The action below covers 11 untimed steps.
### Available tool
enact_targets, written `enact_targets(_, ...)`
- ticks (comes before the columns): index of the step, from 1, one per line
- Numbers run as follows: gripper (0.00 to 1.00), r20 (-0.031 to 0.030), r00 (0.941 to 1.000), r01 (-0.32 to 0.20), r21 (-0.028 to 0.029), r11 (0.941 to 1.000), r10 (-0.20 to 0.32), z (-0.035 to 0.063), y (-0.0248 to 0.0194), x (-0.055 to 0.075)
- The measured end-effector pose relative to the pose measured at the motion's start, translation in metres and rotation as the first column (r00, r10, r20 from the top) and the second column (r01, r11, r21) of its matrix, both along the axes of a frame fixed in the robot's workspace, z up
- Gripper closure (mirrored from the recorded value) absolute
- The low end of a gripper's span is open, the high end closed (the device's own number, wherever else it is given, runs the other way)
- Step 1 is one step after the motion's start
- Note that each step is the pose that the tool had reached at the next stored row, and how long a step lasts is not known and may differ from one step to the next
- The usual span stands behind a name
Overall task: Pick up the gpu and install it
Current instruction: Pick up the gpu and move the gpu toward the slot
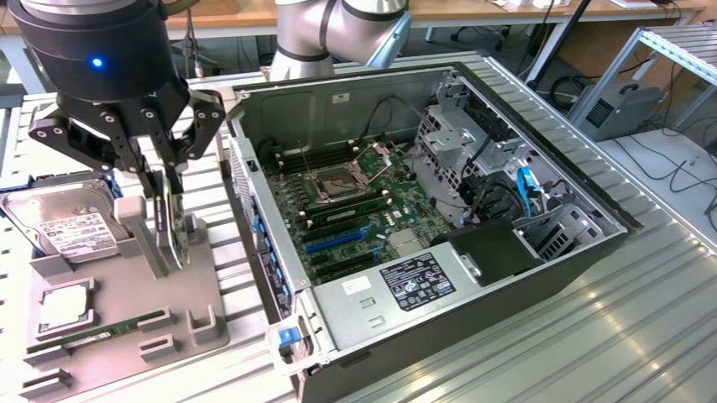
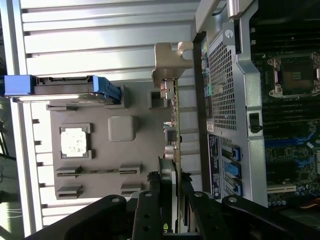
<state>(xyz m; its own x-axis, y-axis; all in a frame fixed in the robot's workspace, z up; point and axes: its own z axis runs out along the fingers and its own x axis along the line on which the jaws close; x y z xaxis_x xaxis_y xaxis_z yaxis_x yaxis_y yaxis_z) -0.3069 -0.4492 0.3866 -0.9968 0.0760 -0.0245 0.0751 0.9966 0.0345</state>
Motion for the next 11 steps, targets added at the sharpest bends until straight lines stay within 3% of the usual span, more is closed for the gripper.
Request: enact_targets(11,0.73,0.0000,1.0000,0.000,0.0000,1.0000,0.000,0.0033,0.0000,0.0000)
